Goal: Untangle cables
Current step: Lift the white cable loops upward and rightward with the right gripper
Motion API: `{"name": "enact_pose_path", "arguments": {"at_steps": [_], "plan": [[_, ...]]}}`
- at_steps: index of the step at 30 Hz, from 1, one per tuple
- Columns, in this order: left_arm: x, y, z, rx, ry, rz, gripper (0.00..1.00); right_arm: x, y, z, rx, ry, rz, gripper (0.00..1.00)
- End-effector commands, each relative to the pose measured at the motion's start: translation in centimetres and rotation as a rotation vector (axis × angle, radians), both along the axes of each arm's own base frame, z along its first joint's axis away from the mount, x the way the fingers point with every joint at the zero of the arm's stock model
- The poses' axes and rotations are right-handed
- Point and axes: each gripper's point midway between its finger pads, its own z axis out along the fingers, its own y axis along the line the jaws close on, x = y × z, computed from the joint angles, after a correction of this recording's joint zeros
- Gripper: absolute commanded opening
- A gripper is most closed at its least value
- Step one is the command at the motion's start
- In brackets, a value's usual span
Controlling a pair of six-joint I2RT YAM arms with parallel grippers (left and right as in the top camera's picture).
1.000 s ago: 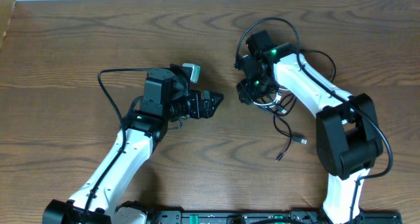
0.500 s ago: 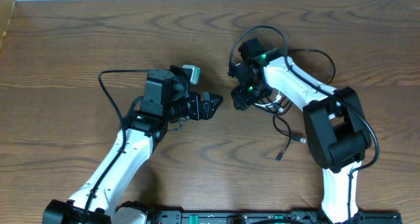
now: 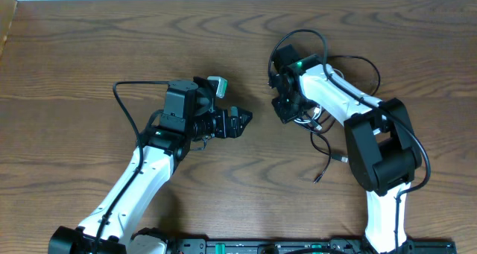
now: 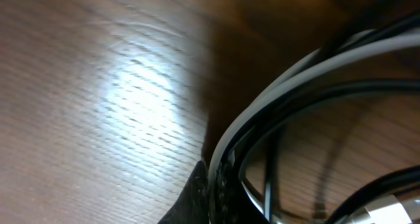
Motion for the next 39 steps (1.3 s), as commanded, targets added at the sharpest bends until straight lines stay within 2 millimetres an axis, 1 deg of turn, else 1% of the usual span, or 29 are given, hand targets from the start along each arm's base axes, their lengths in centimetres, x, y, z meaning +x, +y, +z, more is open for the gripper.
{"name": "enact_pose_path", "arguments": {"at_steps": [1, 2, 3, 4, 8, 11, 12, 13, 14, 16, 17, 20, 22, 23, 25, 27, 31, 39], "plan": [[0.0, 0.2, -0.3, 0.003, 0.012, 0.005, 0.87, 2.1, -0.7, 5.2, -0.017, -0.163, -0.104, 0.01], [-0.1, 0.1, -0.3, 0.0, 0.013, 0.002, 0.87, 2.7, -1.0, 6.9, -0.009, -0.206, -0.129, 0.01], [-0.2, 0.0, -0.3, -0.004, 0.015, -0.002, 0.91, 3.0, -1.1, 8.5, 0.0, -0.243, -0.148, 0.01], [-0.3, -0.1, -0.2, -0.014, 0.017, -0.013, 0.91, 3.2, -1.4, 10.5, 0.011, -0.285, -0.171, 0.01], [-0.5, -0.4, 0.0, -0.03, 0.022, -0.029, 0.93, 3.5, -1.8, 18.4, 0.097, -0.432, -0.217, 0.01], [-0.5, -0.4, 0.0, -0.031, 0.022, -0.029, 0.93, 2.9, -1.2, 24.4, 0.21, -0.519, -0.224, 0.01], [-0.5, -0.4, 0.0, -0.031, 0.022, -0.029, 0.93, 2.6, -1.0, 26.1, 0.247, -0.541, -0.221, 0.01], [-0.5, -0.5, 0.1, -0.035, 0.02, -0.032, 0.94, 2.1, -0.7, 28.2, 0.294, -0.565, -0.22, 0.01], [-0.6, -0.8, 0.4, -0.052, 0.016, -0.048, 0.96, 1.8, -0.4, 29.8, 0.335, -0.583, -0.214, 0.01], [-1.1, -1.9, 1.5, -0.119, -0.003, -0.111, 1.0, 0.7, 0.1, 33.7, 0.433, -0.634, -0.19, 0.01], [-1.4, -2.6, 2.5, -0.166, -0.022, -0.157, 0.99, 0.4, -0.1, 35.6, 0.466, -0.667, -0.193, 0.01], [-2.0, -4.1, 5.2, -0.278, -0.097, -0.272, 0.99, -0.1, -0.8, 39.1, 0.511, -0.745, -0.204, 0.01], [-2.3, -4.9, 7.1, -0.346, -0.142, -0.33, 0.99, -0.6, -1.0, 40.3, 0.529, -0.766, -0.209, 0.01], [-2.3, -5.1, 7.9, -0.376, -0.16, -0.348, 0.99, -0.8, -1.0, 40.6, 0.532, -0.768, -0.211, 0.01], [-2.5, -5.5, 9.4, -0.419, -0.198, -0.382, 0.98, -1.0, -1.1, 40.4, 0.528, -0.757, -0.216, 0.01], [-2.2, -5.6, 10.6, -0.444, -0.241, -0.39, 0.98, -1.2, -1.2, 39.8, 0.518, -0.731, -0.224, 0.01], [-2.0, -5.7, 11.3, -0.45, -0.282, -0.397, 0.98, -1.5, -1.1, 39.6, 0.519, -0.719, -0.22, 0.01], [-1.9, -5.7, 11.3, -0.449, -0.288, -0.395, 0.98, -1.7, -0.7, 39.7, 0.541, -0.703, -0.206, 0.01]]}}
